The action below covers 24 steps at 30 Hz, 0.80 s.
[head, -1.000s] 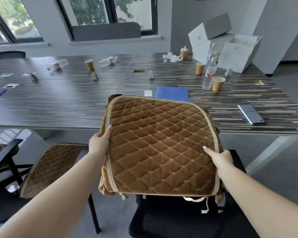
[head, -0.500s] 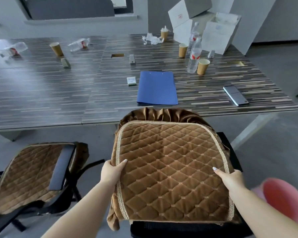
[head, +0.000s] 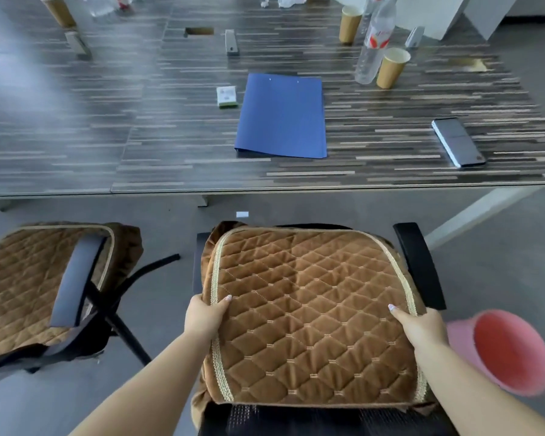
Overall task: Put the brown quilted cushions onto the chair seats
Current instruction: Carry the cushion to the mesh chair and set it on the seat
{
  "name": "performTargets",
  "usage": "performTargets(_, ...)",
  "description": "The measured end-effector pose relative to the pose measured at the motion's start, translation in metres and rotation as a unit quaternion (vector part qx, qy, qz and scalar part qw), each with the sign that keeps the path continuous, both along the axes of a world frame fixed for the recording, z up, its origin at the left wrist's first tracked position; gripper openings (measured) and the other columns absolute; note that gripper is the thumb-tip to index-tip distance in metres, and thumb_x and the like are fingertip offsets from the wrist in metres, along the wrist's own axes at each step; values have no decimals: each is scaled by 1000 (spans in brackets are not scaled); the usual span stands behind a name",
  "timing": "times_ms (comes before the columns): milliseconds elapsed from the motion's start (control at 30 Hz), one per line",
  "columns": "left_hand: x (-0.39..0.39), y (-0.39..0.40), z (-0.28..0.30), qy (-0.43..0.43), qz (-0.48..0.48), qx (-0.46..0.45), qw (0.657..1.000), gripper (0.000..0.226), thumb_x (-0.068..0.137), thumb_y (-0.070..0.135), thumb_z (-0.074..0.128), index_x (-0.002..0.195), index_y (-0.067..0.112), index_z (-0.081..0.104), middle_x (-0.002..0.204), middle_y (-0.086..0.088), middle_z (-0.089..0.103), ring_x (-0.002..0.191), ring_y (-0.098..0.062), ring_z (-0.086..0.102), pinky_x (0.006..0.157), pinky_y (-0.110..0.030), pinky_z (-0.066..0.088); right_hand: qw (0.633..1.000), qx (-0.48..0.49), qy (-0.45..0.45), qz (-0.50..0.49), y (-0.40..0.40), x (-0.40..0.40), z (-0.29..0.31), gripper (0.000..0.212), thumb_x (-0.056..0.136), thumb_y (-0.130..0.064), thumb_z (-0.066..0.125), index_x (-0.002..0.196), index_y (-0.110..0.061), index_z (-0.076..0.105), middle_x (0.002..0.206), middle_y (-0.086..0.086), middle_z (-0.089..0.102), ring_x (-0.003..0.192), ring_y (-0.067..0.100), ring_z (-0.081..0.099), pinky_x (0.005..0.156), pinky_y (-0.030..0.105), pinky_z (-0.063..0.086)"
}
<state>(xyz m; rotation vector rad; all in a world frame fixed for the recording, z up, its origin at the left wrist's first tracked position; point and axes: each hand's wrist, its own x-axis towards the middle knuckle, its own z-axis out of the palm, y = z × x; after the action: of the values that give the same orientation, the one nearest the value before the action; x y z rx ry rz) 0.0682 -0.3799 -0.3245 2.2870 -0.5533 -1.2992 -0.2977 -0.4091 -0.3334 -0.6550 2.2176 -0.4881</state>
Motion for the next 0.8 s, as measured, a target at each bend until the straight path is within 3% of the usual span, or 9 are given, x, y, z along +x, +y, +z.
performTargets(100, -8, -24, -10, -23, -8, 3, 1000, 67, 77, 40, 74, 128, 7, 48, 122, -12, 60, 107, -30, 60, 94, -45, 50, 1000, 3, -7, 6, -30, -4, -15, 60, 75, -35, 76, 118, 1, 55, 109, 18, 65, 95, 38, 61, 71, 35, 44)
performTargets(233, -26, -57, -28, -32, -28, 3, 999, 82, 75, 37, 77, 140, 8, 35, 136, -13, 51, 121, -32, 53, 101, -46, 46, 1000, -6, -1, 10, -76, -13, -38, 52, 74, -37, 76, 109, -1, 59, 97, 17, 68, 82, 36, 62, 65, 34, 43)
performTargets(333, -35, -76, -47, -33, -52, 14, 998, 91, 74, 36, 79, 144, 11, 28, 142, -12, 45, 127, -31, 48, 105, -48, 42, 1000, 0, 1, 8, -101, -17, -61, 52, 75, -38, 75, 109, -2, 58, 99, 17, 67, 83, 36, 61, 65, 33, 41)
performTargets(467, -38, -91, -87, -48, -61, 46, 996, 89, 73, 34, 80, 142, 10, 29, 142, -12, 45, 127, -31, 47, 105, -46, 42, 1000, 20, 8, 7, -117, -21, -104, 57, 77, -38, 74, 118, -3, 53, 106, 14, 63, 90, 36, 58, 75, 38, 45)
performTargets(567, -39, -96, -122, -50, -59, 74, 994, 85, 75, 34, 79, 141, 10, 32, 139, -13, 48, 124, -31, 50, 102, -44, 43, 999, 39, 3, 10, -119, -21, -140, 52, 81, -33, 72, 118, -2, 51, 107, 14, 61, 88, 32, 53, 76, 35, 39)
performTargets(700, -39, -93, -159, -70, -74, 86, 991, 81, 77, 32, 78, 140, 10, 32, 138, -13, 49, 124, -32, 50, 102, -42, 42, 998, 55, -3, 10, -114, -18, -177, 68, 80, -36, 72, 131, -2, 43, 126, 19, 56, 111, 39, 55, 84, 39, 42)
performTargets(800, -36, -91, -182, -104, -81, 116, 984, 83, 73, 35, 80, 137, 9, 34, 138, -13, 47, 124, -34, 49, 99, -45, 44, 996, 83, -5, 26, -110, -18, -198, 74, 79, -38, 73, 134, -2, 39, 131, 20, 53, 116, 40, 53, 92, 43, 44)
